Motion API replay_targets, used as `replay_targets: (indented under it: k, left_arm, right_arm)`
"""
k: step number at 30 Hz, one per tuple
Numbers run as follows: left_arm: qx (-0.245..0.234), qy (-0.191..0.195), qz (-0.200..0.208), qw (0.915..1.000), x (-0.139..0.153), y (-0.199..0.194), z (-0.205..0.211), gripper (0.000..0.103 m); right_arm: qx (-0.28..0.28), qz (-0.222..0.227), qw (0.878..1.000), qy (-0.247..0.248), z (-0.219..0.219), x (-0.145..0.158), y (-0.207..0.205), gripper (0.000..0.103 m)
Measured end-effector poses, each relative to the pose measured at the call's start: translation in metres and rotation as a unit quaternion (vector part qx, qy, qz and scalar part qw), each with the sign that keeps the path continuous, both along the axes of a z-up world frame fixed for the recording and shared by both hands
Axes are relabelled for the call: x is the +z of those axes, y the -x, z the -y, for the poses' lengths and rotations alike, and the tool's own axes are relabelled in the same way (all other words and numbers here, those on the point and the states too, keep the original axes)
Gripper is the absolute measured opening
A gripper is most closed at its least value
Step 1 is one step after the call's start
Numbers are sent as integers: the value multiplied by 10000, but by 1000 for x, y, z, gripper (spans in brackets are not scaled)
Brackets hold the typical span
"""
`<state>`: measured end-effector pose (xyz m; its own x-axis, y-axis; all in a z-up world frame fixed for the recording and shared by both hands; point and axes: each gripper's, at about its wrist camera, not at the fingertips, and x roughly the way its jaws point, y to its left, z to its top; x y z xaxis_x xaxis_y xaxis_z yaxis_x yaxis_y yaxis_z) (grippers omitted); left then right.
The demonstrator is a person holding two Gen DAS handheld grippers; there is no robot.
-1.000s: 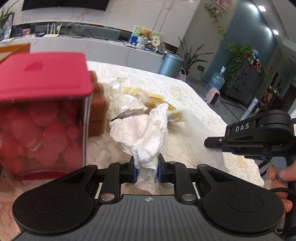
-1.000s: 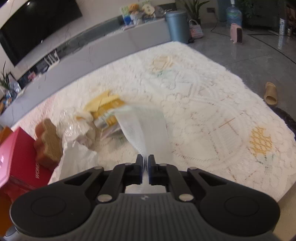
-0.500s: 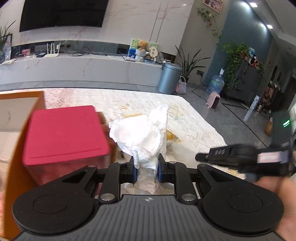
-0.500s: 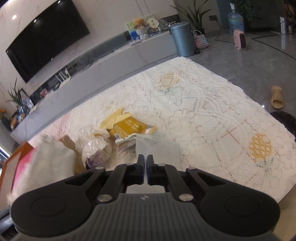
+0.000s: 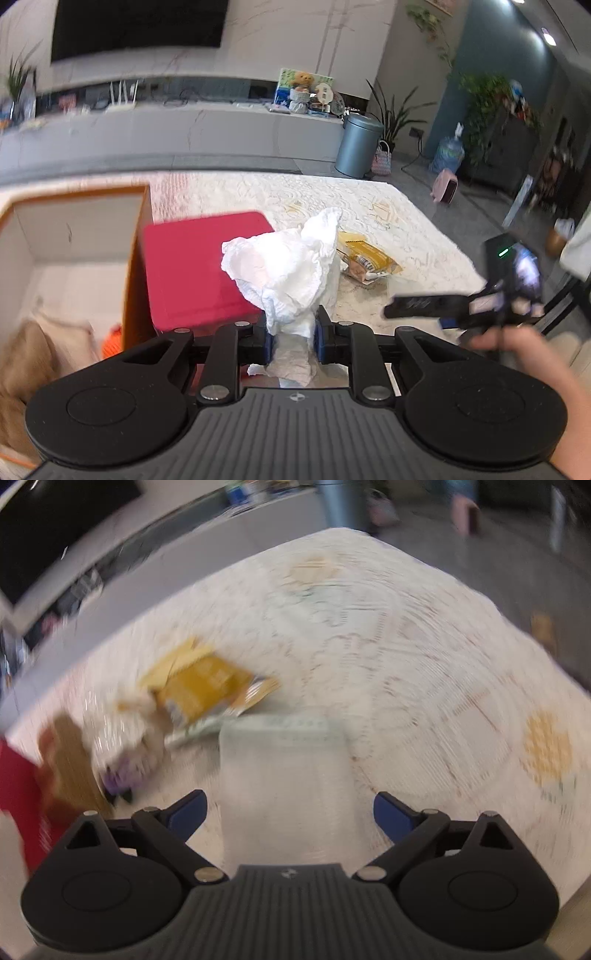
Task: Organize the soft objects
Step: 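Lift the mesh bag and tissue and carry both toward the orange box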
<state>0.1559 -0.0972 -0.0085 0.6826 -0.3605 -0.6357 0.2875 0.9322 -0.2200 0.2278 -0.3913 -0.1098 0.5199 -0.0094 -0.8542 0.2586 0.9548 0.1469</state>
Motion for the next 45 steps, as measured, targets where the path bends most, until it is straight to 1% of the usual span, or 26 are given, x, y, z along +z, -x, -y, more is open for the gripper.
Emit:
replay_targets:
  k: [2, 4, 5, 6, 7, 9, 10, 12, 14, 17, 20, 22, 23, 24, 26, 29, 32, 35, 38, 40, 42, 45]
  left_arm:
    - [-67, 22, -25, 10000, -4, -2, 1, 24]
    - [-109, 6, 15, 9999, -5, -2, 1, 24]
    - [-123, 30, 18, 9999, -4, -2, 1, 24]
    - [-137, 88, 8, 9999, -4, -2, -1, 24]
    - [-152, 160, -11, 9998, -4, -2, -3, 24]
    - [-174, 286, -40, 9994, -3, -3, -8, 24]
    - [-191, 325, -47, 9993, -3, -3, -10, 24]
    - [-211, 382, -51, 9990, -3, -2, -17, 24]
    - [-208, 440, -57, 9988, -2, -2, -24, 25]
    - [-201, 582, -65, 9981, 3, 0, -33, 25]
    - [-129, 727, -14, 9973, 15, 0, -43, 24]
    - [-65, 776, 73, 9969, 25, 1, -49, 25]
    - [-33, 774, 124, 9969, 30, 2, -51, 24]
    - [-5, 758, 175, 9970, 35, 2, -54, 25]
    - [73, 705, 272, 9971, 45, 4, -61, 24]
    - [25, 653, 517, 9965, 61, 5, -74, 24]
    - [153, 611, 773, 9950, 79, 6, -89, 24]
    - [466, 442, 982, 9931, 91, 7, -110, 24]
    - [795, 271, 1134, 9900, 94, 5, -131, 24]
    - [1024, 257, 1095, 9884, 90, 1, -148, 24]
    - [1243, 215, 1038, 9866, 83, -2, -164, 24]
    - [1573, 166, 1023, 9821, 67, -9, -183, 24]
  right_arm:
    - [260, -56, 9987, 434, -13, -4, -3, 98]
    - [490, 37, 9955, 806, -21, -5, -2, 84]
    - [579, 131, 9946, 857, -21, -3, 0, 74]
    - [582, 182, 9951, 783, -20, -2, 2, 61]
    - [518, 195, 9952, 809, -16, 0, 3, 53]
    - [407, 203, 9947, 927, -9, 3, 5, 20]
    - [298, 220, 9956, 862, -3, 3, 6, 15]
    - [10, 250, 9981, 567, 10, 4, 8, 2]
    - [-180, 290, 9985, 428, 16, 8, 12, 1]
    - [-274, 609, 9954, 692, 13, 28, 22, 1]
    - [-422, 1122, 9901, 731, 9, 61, 41, 1]
    - [-519, 1563, 9811, 1011, -2, 87, 55, 1]
    - [-451, 1786, 9763, 1136, -11, 102, 61, 1]
    - [-263, 1953, 9735, 1161, -21, 116, 67, 1]
    - [159, 2316, 9666, 1086, -43, 143, 76, 1]
    - [659, 2774, 9545, 877, -83, 177, 88, 1]
    - [1032, 3042, 9457, 496, -120, 201, 94, 1]
    - [1324, 3158, 9392, 240, -158, 212, 97, 1]
    - [1693, 3185, 9326, 88, -191, 212, 96, 1]
    - [1819, 3102, 9331, 11, -210, 207, 91, 1]
    - [1821, 2917, 9390, -67, -227, 199, 80, 1]
    - [2027, 2792, 9384, -198, -254, 187, 62, 1]
